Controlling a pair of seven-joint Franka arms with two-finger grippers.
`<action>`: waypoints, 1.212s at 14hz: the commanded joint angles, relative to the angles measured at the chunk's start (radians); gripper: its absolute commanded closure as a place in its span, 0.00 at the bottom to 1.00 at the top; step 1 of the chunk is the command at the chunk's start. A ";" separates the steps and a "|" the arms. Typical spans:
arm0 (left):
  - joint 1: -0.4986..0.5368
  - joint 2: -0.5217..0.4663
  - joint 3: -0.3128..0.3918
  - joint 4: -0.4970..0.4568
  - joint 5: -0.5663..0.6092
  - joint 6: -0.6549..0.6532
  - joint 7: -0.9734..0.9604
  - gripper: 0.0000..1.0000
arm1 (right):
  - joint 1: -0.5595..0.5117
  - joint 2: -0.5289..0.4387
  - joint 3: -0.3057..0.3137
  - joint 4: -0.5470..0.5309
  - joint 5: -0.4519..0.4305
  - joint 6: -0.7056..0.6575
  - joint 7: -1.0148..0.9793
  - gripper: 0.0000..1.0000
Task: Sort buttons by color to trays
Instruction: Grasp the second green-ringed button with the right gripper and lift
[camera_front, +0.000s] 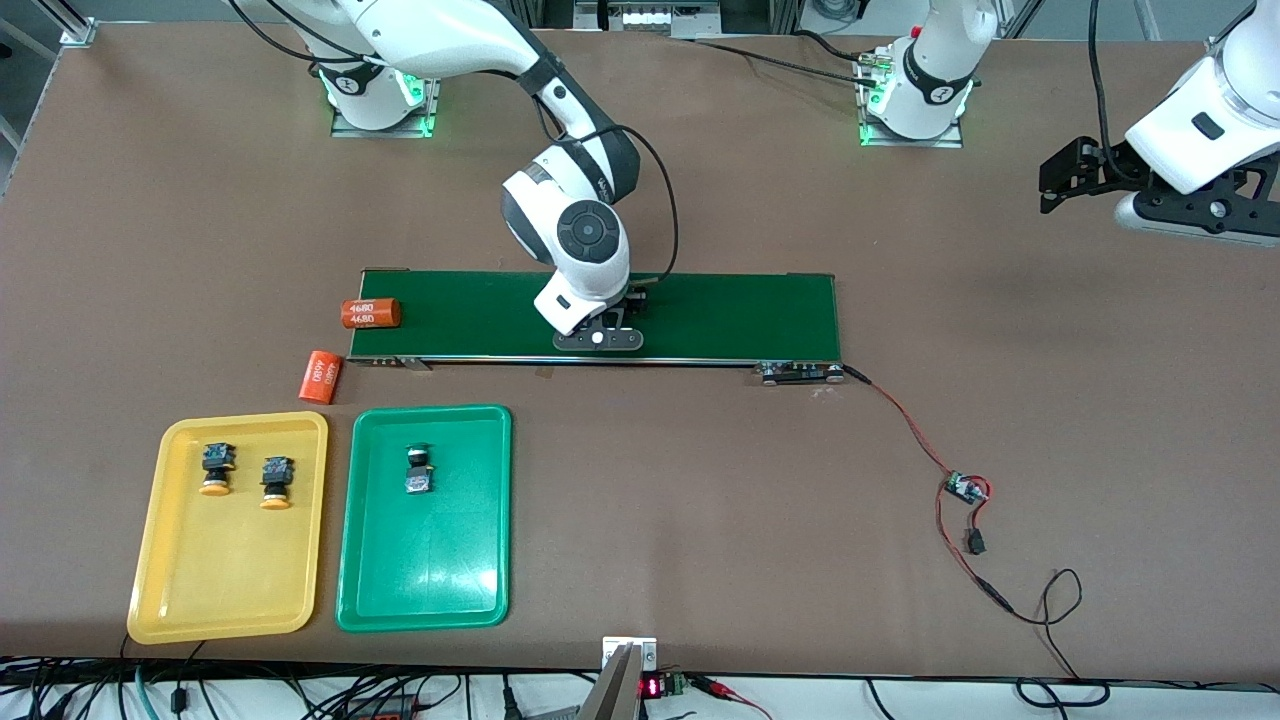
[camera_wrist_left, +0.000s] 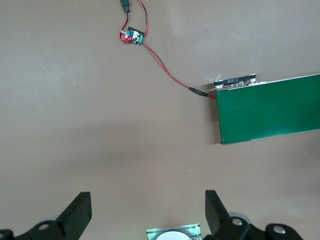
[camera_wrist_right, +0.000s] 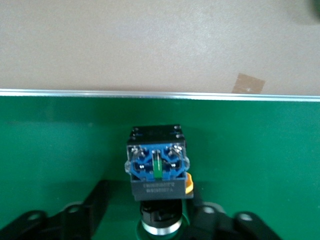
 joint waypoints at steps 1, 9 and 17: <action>0.003 0.004 0.000 0.024 -0.004 -0.022 0.001 0.00 | -0.011 -0.030 -0.003 -0.013 0.014 -0.001 0.023 0.88; 0.007 0.004 0.000 0.024 -0.004 -0.022 0.001 0.00 | -0.201 -0.021 -0.007 0.160 -0.003 0.009 -0.051 0.90; 0.007 0.004 0.000 0.024 -0.004 -0.022 0.001 0.00 | -0.365 0.131 -0.007 0.270 -0.003 0.054 -0.340 0.90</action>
